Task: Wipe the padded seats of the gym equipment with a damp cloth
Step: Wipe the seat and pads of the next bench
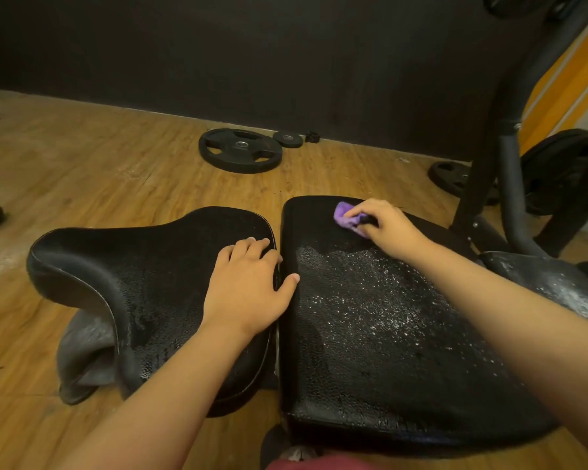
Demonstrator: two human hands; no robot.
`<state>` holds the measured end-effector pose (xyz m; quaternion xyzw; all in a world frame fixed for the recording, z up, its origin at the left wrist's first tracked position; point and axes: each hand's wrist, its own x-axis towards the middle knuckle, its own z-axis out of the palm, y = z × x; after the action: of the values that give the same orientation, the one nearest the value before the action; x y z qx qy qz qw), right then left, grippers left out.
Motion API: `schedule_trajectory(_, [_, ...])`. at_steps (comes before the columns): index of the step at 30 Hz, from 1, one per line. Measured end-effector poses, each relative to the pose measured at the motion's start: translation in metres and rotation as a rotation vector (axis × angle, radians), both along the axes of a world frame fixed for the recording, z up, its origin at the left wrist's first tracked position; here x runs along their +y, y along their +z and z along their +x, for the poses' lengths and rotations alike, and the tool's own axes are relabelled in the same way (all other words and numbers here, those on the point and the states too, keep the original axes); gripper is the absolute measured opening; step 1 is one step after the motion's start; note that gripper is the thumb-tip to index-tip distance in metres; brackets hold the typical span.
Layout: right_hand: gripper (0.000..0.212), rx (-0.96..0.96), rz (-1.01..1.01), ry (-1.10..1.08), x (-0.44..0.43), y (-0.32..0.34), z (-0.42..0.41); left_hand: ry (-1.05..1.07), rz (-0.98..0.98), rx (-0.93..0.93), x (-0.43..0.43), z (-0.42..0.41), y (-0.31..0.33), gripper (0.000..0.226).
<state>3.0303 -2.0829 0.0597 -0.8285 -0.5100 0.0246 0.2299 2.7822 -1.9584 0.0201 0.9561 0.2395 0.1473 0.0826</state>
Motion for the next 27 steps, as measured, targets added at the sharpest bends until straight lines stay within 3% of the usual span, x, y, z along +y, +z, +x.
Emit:
schedule_trajectory(3, [0.030,0.025,0.088,-0.218,0.012,-0.003,0.013,0.013,-0.010,-0.043,0.001,0.002,0.000,0.050])
schedule_trajectory(5, [0.029,0.042,0.117,-0.235,0.023,-0.006,0.006,0.019,-0.007,-0.047,0.002,0.004,0.000,0.051])
schedule_trajectory(14, [0.032,0.063,0.027,0.104,-0.011,-0.007,-0.032,0.003,-0.018,-0.046,0.004,0.001,-0.002,0.063])
schedule_trajectory(23, [0.027,0.055,0.068,-0.433,-0.076,-0.010,0.036,0.013,-0.024,-0.065,0.004,0.002,-0.002,0.059])
schedule_trajectory(27, [0.024,0.102,0.086,-0.512,-0.058,-0.007,0.029,0.018,-0.006,-0.063,0.005,0.005,-0.002,0.053])
